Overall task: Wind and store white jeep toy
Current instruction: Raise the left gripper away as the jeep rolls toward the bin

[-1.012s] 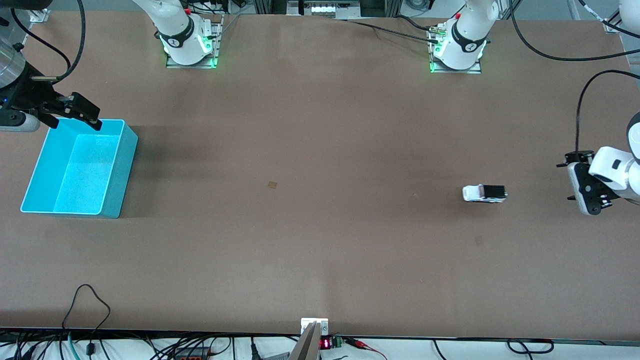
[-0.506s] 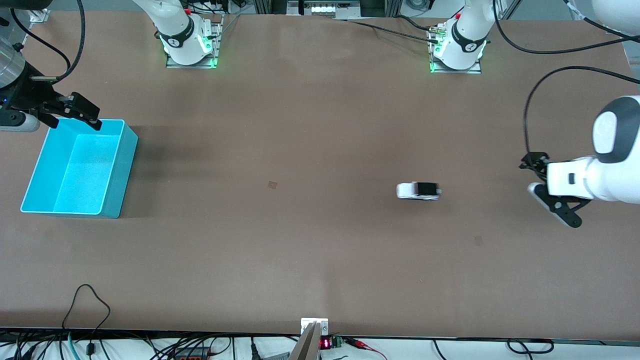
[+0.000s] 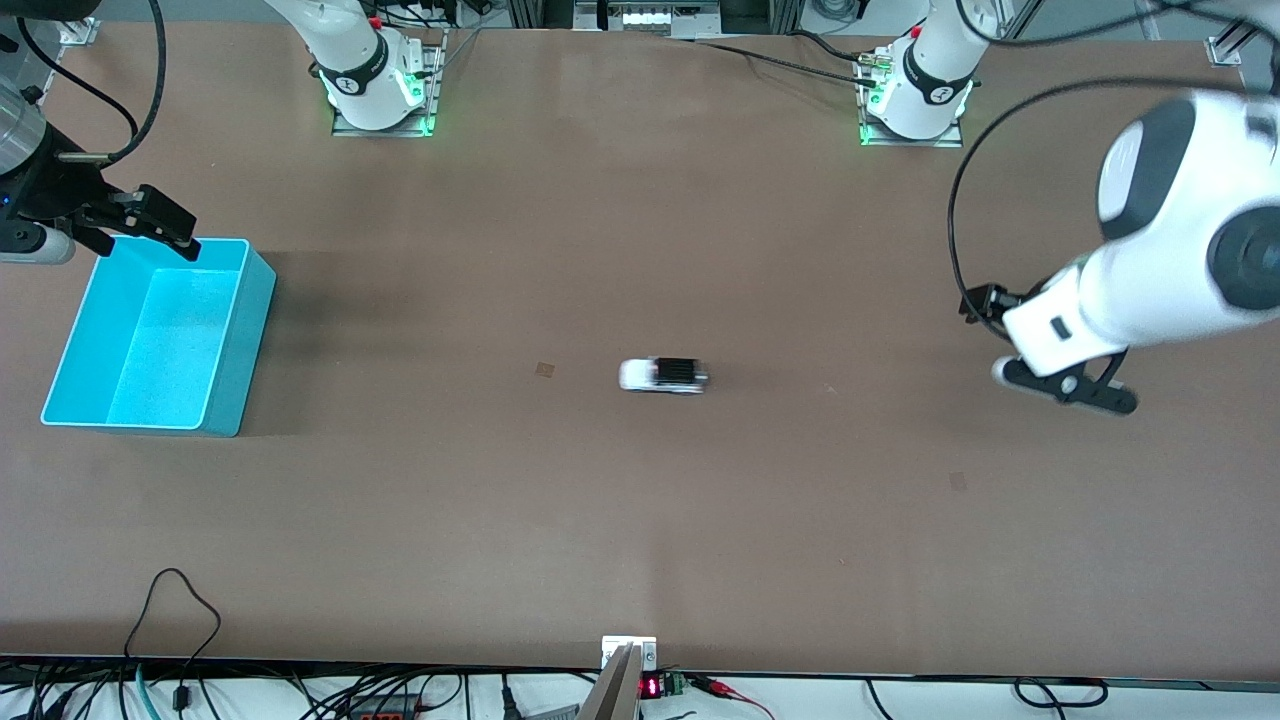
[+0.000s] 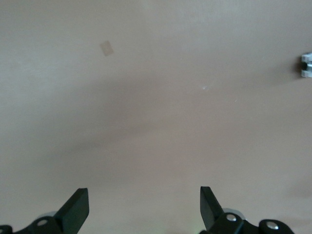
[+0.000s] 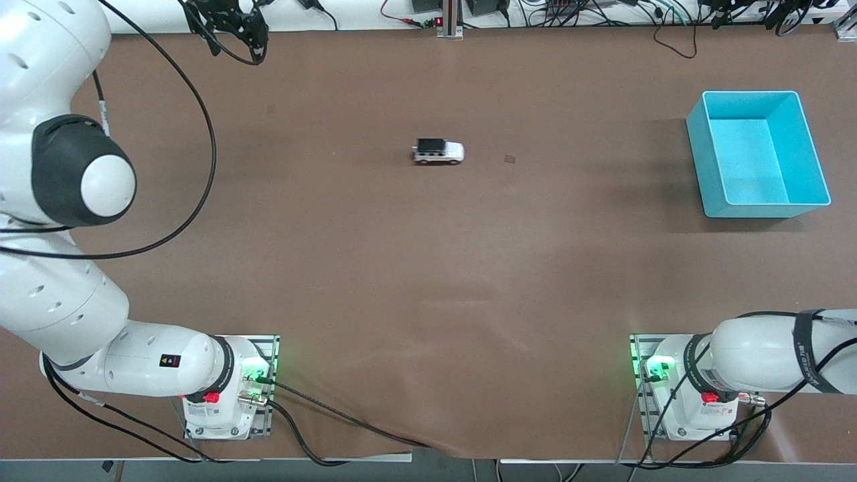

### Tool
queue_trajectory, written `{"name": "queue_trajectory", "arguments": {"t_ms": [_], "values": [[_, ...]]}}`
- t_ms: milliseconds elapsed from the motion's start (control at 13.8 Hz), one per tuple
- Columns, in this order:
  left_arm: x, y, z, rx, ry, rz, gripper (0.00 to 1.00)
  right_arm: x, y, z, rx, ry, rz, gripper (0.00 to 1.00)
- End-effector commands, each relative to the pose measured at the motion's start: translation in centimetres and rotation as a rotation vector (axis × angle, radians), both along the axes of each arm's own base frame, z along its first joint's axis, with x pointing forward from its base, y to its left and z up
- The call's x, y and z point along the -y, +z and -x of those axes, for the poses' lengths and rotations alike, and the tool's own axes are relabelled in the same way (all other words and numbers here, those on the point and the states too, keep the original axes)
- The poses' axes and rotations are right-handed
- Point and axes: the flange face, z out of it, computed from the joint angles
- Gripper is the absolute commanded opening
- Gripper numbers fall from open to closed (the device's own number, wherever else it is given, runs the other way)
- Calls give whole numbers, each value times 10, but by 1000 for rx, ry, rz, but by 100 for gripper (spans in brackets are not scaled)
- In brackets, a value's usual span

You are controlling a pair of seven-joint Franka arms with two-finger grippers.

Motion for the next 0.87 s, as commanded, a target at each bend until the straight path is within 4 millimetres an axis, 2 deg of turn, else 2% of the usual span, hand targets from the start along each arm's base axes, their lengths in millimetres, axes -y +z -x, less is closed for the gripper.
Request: {"name": "queue_trajectory", "arguments": {"t_ms": [0,145,506,723,795], "values": [[-14,35,39,121,49,-6,100,-21,5,9,6,49,3,100],[-32,52,42,199,80,2,100,-22,6,9,8,52,5,100],[-54,75,68,243,165,-1,100,-17,4,9,2,90,5,100],[-55,78,75,247,220,-5,100,-14,-8,4,-31,72,4,100],[-58,79,75,249,219,-5,100,-14,-22,-2,-57,75,2,100]]}}
